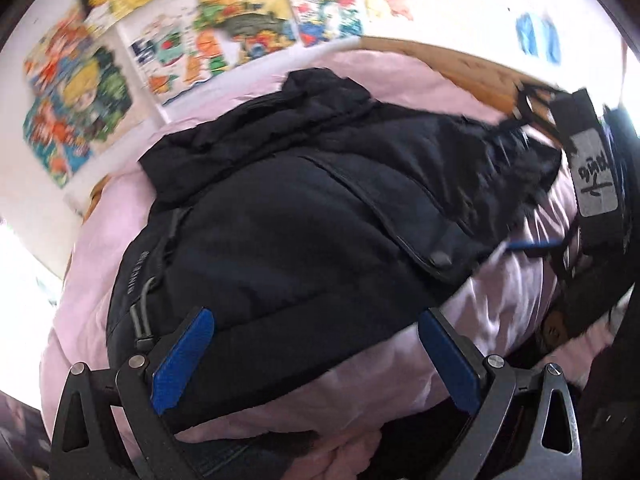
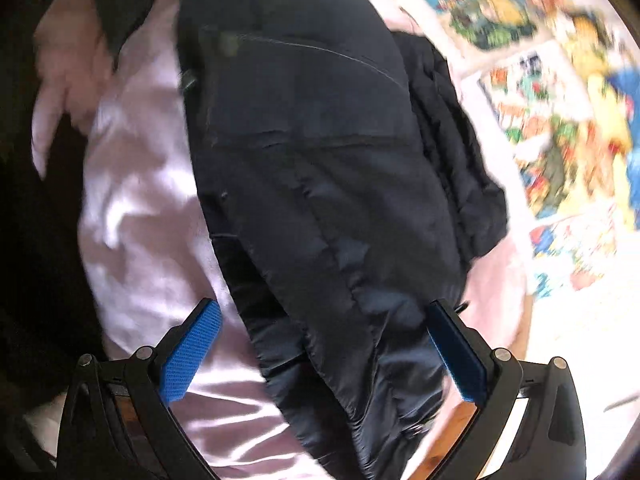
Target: Fold large clothes
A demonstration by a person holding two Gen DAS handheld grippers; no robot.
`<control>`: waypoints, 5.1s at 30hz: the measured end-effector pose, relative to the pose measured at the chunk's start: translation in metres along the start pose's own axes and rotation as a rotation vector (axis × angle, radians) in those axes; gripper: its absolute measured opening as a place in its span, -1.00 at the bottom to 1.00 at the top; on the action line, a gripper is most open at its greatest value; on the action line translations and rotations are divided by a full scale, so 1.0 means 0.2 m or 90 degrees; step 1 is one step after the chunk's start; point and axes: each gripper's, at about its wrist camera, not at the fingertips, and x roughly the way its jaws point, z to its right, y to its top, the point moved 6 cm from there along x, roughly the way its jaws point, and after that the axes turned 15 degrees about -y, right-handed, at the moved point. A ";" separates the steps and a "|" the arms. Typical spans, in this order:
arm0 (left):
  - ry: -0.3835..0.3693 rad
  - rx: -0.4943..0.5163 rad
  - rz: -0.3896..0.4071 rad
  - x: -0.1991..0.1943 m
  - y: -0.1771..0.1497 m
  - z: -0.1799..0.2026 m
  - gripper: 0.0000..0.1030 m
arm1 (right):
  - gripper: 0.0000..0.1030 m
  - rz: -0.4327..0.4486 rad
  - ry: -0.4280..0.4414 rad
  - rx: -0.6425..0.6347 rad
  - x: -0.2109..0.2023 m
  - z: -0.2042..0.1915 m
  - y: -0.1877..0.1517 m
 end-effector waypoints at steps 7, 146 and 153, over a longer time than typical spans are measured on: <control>0.002 0.051 -0.043 0.05 -0.04 0.09 1.00 | 0.95 0.047 -0.127 -0.118 -0.08 -0.08 0.07; 0.130 -0.262 0.041 0.80 1.24 -1.57 -0.67 | 0.16 -0.036 -0.079 0.553 1.55 1.42 0.33; 0.078 -0.264 0.140 0.60 1.18 -1.52 0.75 | 0.27 -0.060 0.017 0.653 1.56 1.36 0.05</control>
